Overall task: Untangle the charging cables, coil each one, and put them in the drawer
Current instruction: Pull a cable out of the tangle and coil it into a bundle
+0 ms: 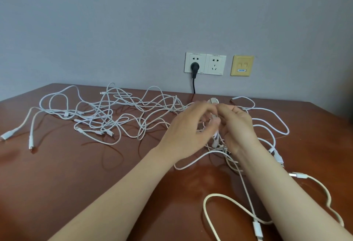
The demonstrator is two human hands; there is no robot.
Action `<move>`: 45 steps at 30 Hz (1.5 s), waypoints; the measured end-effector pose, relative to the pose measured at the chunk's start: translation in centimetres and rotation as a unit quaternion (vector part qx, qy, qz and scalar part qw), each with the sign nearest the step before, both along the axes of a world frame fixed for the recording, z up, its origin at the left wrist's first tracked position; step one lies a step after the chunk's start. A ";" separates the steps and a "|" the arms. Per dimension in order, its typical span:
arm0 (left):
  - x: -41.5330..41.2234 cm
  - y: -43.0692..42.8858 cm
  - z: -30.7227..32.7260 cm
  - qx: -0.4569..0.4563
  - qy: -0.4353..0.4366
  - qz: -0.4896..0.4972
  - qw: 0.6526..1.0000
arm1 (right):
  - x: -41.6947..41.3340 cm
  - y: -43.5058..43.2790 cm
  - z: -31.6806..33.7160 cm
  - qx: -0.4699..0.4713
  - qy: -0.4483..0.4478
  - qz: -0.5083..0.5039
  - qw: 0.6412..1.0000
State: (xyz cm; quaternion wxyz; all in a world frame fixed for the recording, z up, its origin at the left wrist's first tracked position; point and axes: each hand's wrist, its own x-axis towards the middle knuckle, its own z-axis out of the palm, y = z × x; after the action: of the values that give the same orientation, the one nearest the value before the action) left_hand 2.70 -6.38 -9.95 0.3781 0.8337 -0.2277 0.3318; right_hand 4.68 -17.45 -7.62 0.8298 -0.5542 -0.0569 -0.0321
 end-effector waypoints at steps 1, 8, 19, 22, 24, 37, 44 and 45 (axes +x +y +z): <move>0.0 -0.1 0.6 -0.086 0.025 0.016 0.996 | 0.0 0.0 0.0 0.000 -0.003 0.015 1.000; 1.1 1.3 2.0 -0.369 0.286 -0.067 0.882 | -0.4 0.6 0.1 -0.045 -0.028 0.123 0.991; 1.2 1.6 1.6 -0.365 0.279 -0.045 0.887 | 0.3 0.4 -0.3 -0.195 -0.081 0.028 0.977; 1.4 1.6 1.1 -0.345 0.263 -0.023 0.901 | 0.6 0.4 -0.7 -0.277 -0.109 -0.014 0.955; 1.6 1.7 0.7 -0.300 0.242 0.011 0.923 | 0.5 0.6 -1.0 -0.347 -0.129 -0.055 0.927; 0.7 1.6 0.8 -0.051 0.113 0.095 0.988 | 0.7 -0.1 -0.6 -0.378 -0.118 -0.055 0.917; 0.9 1.1 0.5 -0.102 0.165 0.051 0.980 | 0.4 -0.4 -0.4 -0.439 -0.122 -0.028 0.890; 0.8 1.0 0.4 -0.094 0.161 0.050 0.981 | 0.5 -0.3 -0.5 -0.446 -0.122 -0.027 0.886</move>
State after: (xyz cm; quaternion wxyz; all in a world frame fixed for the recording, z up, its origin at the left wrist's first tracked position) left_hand 3.52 -5.36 -9.58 0.4691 0.8476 -0.0895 0.2312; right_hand 5.15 -17.73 -8.16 0.4806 -0.8588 -0.1508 -0.0935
